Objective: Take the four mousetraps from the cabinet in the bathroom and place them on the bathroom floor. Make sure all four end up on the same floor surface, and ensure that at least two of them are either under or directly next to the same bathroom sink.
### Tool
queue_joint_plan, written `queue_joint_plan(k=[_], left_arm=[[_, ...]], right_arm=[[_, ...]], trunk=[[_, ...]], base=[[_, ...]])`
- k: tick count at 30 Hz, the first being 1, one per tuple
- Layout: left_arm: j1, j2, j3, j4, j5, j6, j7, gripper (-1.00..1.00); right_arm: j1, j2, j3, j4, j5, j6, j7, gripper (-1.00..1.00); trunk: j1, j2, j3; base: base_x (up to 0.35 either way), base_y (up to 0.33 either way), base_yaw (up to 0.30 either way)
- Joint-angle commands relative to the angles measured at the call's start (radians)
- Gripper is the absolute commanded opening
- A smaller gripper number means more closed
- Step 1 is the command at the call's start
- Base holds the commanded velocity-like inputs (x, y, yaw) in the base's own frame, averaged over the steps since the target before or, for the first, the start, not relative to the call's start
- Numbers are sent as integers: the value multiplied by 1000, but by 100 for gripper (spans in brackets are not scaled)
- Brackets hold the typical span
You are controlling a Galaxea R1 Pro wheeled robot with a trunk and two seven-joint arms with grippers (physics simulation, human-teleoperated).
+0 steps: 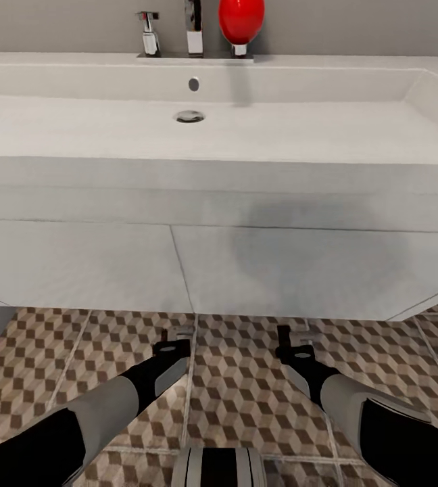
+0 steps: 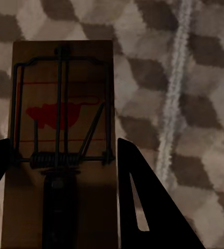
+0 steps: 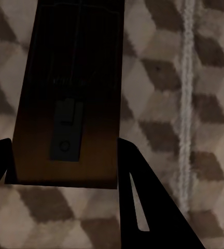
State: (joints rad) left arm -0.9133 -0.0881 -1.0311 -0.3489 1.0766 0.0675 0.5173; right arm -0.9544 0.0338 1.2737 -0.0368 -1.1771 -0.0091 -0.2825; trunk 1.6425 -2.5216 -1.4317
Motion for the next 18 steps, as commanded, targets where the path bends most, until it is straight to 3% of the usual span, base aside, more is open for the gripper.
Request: queue_joint_plan(k=[1, 8, 13, 18], left_arm=[[-1, 1, -7, -1, -12, -2, 0, -100], [-1, -1, -7, -4, -87, -21, -28, -100], [-1, 0, -7, -9, -95, -35, -54, -100], [-1, 7, -10, -5, -96, -143, -84, -100]], right_arm=[[-1, 0, 9, -1, -12, -3, -4, -100], [-2, -1, 10, 0, -12, -54, -4, -100], [-14, -2, 10, 0, -12, -62, -4, -100], [-18, -2, 10, 0, -12, -110, -4, -100]], trunk=[[0, -1, -5], [3, -2, -32], [6, -3, -51], [7, -4, -63]], base=[[0, 0, 0], [0, 0, 0], [0, 0, 0], [0, 0, 0]])
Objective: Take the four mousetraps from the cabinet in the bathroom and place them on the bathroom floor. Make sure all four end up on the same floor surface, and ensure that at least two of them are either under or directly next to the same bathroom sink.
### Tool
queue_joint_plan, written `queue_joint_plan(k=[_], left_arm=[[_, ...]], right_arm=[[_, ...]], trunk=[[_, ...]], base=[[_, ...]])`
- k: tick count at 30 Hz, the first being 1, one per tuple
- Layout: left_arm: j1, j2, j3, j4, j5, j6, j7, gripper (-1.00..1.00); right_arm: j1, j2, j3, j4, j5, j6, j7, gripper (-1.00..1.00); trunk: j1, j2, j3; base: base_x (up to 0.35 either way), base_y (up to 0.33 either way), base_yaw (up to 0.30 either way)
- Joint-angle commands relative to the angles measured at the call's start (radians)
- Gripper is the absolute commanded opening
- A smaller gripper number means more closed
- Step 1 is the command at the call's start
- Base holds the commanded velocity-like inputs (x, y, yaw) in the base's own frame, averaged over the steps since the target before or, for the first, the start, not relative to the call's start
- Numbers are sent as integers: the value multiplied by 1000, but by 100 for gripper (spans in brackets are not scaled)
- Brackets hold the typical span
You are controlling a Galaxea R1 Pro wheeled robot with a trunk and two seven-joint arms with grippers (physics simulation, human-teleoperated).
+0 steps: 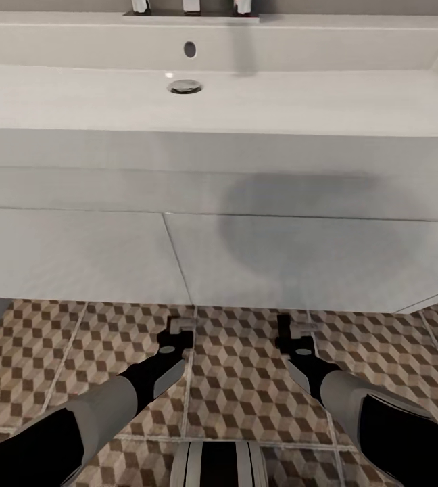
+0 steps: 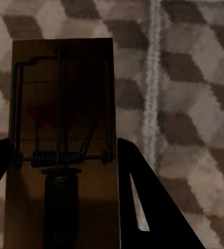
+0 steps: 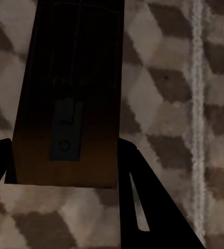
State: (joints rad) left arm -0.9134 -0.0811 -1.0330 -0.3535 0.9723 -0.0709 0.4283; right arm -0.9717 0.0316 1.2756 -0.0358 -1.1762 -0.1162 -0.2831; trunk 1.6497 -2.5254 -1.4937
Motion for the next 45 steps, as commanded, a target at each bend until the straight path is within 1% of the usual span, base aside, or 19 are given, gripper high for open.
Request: queue_joint_plan(k=[1, 4, 9, 14, 22, 40, 45], left_arm=[[-1, 1, -9, -1, 8, -24, 0, -100], [-1, 1, -13, -4, 8, -48, -6, -100], [-1, 1, -13, -7, 8, -55, -4, -100], [-1, 0, -12, -7, 9, -55, -3, -100], [-1, 1, -13, -6, 8, -56, -4, -100], [-1, 2, -15, -5, 8, -58, -4, -100], [-1, 4, -15, -4, 8, -57, -6, -100]], right_arm=[[0, 0, 8, -1, -13, -25, -4, -100], [-1, 1, 12, -1, -13, -70, -4, -100], [-1, 0, 14, -1, -13, -86, -3, -100], [-1, -1, 14, -3, -13, -90, -3, -100], [-1, -1, 14, -3, -13, -91, -4, -100], [-1, -4, 13, -3, -13, -91, -4, -100], [-1, -4, 13, -3, -13, -91, -4, -100]], trunk=[[0, 0, -1], [0, 0, -1], [0, 0, -1], [0, 0, -1], [0, 0, -1], [0, 0, -1], [0, 0, -1]], base=[[0, 0, 0], [0, 0, 0], [0, 0, 0], [20, 0, 0], [175, 0, 0], [8, 0, 0], [211, 0, 0]])
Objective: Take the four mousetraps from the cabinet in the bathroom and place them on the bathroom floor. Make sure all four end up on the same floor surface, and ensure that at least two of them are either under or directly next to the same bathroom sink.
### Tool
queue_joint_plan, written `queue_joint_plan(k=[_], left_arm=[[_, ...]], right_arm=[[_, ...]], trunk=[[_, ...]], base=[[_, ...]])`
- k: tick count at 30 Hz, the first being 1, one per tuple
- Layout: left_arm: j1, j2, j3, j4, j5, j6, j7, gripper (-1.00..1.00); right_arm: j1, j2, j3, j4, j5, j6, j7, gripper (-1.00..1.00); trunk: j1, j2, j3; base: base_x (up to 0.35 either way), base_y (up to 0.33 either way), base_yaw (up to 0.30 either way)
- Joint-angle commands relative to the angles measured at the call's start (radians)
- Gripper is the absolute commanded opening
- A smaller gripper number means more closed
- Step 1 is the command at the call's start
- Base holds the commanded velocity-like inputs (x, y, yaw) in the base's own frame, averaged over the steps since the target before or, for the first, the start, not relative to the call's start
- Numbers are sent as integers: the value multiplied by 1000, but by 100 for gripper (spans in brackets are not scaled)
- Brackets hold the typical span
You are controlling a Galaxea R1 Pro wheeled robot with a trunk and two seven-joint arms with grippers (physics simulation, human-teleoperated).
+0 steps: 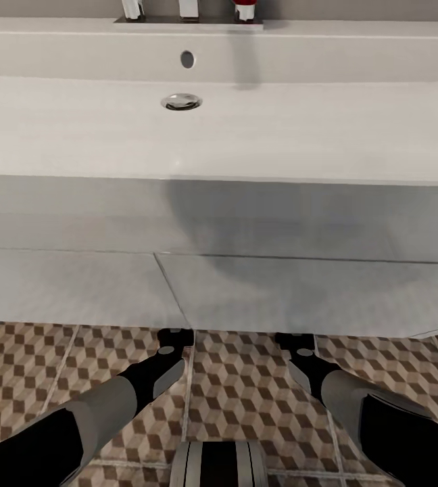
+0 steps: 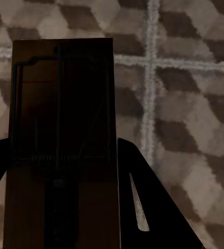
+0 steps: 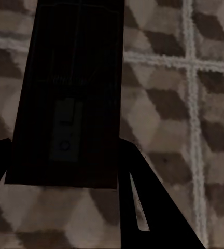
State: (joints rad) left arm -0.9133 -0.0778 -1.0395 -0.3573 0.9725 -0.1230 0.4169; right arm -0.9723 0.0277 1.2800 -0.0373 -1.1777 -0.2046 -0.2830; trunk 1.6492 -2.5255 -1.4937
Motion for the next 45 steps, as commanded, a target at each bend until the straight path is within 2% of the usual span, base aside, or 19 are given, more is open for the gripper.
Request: queue_joint_plan(k=[1, 7, 14, 26, 35, 45], left_arm=[[-1, 0, -9, -1, 8, -5, 5, -100], [-1, 0, -10, 0, 8, -6, 5, -100], [-1, -4, -11, 4, 8, -6, 2, -100], [-13, -7, -30, 0, 6, -7, 2, -100], [-65, -10, -28, 0, 8, -7, 1, -100], [-87, -8, -28, -1, 8, -9, 0, -100]], right_arm=[[0, 0, 9, -1, -11, -3, -4, -100], [-9, -1, 9, -1, -11, -8, -4, -100], [-11, -3, 9, 2, -12, -62, -4, -100], [-14, -3, 8, 2, -13, -72, -4, -100], [-29, -3, 8, 2, -13, -73, -4, -100], [-50, -2, 7, 2, -13, -73, -4, -100]], trunk=[[0, 0, -1], [0, 0, -1], [0, 0, -1], [0, 0, -1], [0, 0, -1], [0, 0, -1]], base=[[179, 0, 0], [51, 0, 0], [4, 0, 0], [0, 0, 0], [0, 0, 0], [0, 0, 0]])
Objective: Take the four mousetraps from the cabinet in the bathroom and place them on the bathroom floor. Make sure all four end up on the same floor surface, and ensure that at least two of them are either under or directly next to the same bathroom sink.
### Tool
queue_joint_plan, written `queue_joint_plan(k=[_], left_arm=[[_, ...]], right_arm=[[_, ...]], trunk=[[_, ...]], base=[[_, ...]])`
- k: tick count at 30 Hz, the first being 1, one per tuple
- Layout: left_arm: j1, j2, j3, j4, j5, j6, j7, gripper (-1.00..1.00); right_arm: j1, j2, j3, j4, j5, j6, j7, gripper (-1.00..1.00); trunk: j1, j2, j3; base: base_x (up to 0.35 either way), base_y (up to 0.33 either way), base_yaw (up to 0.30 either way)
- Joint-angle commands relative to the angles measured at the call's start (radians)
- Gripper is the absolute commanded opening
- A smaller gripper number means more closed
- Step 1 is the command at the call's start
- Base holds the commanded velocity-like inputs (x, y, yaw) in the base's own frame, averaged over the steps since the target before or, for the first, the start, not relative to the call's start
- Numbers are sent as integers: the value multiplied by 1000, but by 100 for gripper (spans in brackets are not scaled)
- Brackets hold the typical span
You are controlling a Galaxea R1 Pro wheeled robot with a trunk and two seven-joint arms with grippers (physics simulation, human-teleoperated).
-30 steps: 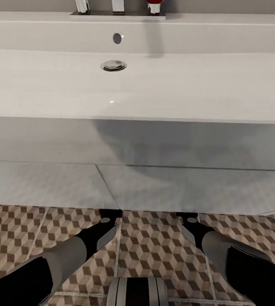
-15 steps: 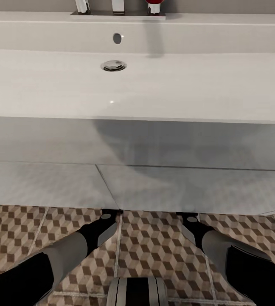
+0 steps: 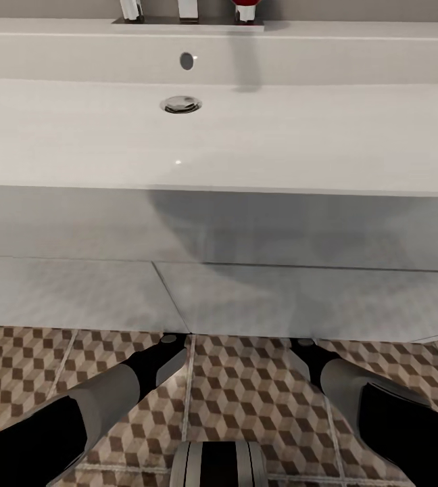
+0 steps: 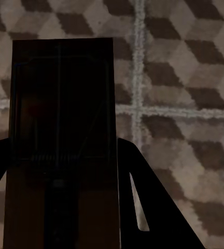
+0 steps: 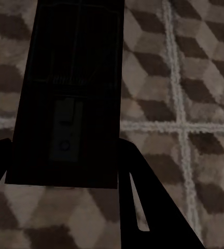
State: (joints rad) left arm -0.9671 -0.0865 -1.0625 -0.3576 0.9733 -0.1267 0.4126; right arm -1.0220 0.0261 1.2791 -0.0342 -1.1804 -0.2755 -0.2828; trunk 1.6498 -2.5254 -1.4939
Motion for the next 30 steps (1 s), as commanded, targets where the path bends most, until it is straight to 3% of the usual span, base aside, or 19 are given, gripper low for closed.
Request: queue_joint_plan(k=[1, 19, 25, 30], left_arm=[[-35, 0, -5, -1, 7, -5, 5, -100], [-62, 3, -4, 20, 8, -7, 5, -100], [-62, 4, -4, 21, 9, -7, 5, -100], [-62, 5, -3, 21, 10, -7, 4, -100]], right_arm=[[-1, 0, 9, -1, -10, -2, -4, -100], [-30, 1, 8, 6, -13, 15, -4, -100], [-31, 1, 8, 8, -14, 134, -4, -100], [-43, -1, 5, 12, -17, 167, -4, -100]], trunk=[[0, 0, 0], [0, 0, 0], [0, 0, 0], [0, 0, 0]], base=[[0, 0, 0], [0, 0, 0], [0, 0, 0], [0, 0, 0]])
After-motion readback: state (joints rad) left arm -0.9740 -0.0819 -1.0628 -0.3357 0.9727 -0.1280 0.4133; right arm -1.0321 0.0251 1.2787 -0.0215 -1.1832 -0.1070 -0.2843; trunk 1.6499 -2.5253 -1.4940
